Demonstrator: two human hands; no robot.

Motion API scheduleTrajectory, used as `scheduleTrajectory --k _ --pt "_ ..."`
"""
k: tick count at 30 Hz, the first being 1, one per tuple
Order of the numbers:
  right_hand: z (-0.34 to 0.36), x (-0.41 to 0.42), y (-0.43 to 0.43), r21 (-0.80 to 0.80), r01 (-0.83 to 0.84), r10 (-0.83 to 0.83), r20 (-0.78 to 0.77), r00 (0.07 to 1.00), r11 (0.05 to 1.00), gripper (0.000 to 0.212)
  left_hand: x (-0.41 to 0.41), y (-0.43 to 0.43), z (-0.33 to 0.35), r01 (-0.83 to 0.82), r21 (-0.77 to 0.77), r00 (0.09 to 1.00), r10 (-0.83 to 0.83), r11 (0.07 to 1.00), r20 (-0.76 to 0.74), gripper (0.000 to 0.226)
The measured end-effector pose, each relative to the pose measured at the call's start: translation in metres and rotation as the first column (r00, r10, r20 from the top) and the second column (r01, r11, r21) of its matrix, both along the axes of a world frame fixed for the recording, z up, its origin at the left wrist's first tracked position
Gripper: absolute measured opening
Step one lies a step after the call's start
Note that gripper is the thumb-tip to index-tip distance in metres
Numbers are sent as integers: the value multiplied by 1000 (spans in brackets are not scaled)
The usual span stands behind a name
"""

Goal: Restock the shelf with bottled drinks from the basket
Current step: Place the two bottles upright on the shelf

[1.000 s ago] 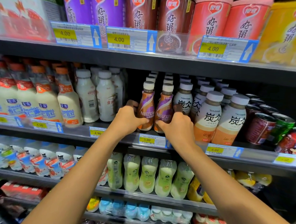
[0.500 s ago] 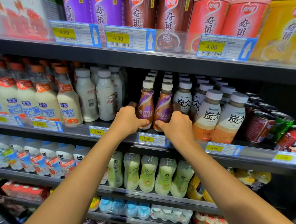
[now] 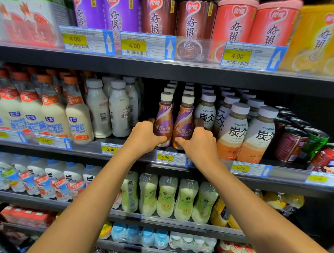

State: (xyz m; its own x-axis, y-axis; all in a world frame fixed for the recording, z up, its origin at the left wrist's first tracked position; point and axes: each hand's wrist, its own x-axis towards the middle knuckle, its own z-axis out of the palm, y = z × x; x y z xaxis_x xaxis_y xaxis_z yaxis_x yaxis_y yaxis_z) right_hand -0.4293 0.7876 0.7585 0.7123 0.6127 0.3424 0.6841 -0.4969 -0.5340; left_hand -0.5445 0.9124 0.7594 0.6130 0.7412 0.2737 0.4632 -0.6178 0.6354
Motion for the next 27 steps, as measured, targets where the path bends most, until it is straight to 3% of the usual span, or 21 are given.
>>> scheduleTrajectory --k 27 --pt "-2 2 2 -3 14 -14 13 1000 1000 45 1 1 -3 17 -10 999 -16 1000 30 48"
